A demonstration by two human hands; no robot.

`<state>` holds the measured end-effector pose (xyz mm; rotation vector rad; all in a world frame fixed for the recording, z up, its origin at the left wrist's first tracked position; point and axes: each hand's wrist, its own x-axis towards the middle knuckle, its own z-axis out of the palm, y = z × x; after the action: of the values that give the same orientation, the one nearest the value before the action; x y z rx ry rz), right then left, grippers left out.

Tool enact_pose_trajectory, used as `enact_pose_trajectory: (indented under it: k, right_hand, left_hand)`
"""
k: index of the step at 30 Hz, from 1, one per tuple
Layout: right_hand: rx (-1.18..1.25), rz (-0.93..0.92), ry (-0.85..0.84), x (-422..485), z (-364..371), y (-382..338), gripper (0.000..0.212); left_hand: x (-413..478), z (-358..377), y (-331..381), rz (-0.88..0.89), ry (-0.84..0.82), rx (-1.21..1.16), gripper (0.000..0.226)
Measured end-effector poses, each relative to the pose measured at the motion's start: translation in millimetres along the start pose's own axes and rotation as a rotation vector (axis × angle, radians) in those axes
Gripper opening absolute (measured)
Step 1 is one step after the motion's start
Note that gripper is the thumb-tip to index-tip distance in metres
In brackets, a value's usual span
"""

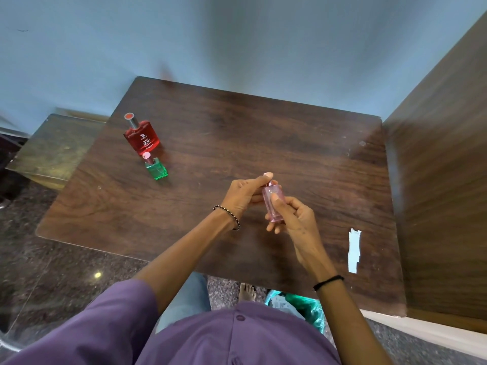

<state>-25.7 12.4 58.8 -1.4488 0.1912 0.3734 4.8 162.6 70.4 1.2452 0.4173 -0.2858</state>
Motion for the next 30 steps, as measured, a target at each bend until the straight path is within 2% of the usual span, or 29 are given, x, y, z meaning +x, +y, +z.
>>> enact_pose_trajectory:
  k: [4, 9, 14, 18, 23, 30]
  right_hand:
    - [-0.051, -0.015, 0.008, 8, 0, -3, 0.029]
    - [-0.113, -0.032, -0.017, 21, 2, -9, 0.032]
    - [-0.194, -0.028, -0.022, 46, 6, -9, 0.032]
    - [-0.234, -0.01, -0.016, 73, 12, -9, 0.035]
    - [-0.303, 0.0, 0.002, 115, 23, -14, 0.029]
    - [-0.382, -0.024, -0.014, 179, 40, -23, 0.018]
  left_hand:
    - [10, -1, 3, 0.007, 0.067, -0.012, 0.038]
    - [28, -11, 4, -0.021, 0.114, -0.057, 0.02]
    - [48, -25, 10, -0.039, 0.1, 0.045, 0.026]
    - [70, -40, 17, -0.091, 0.094, 0.031, 0.023]
    - [101, -61, 20, -0.159, 0.14, 0.002, 0.027]
    - [141, -84, 22, -0.24, 0.169, 0.113, 0.008]
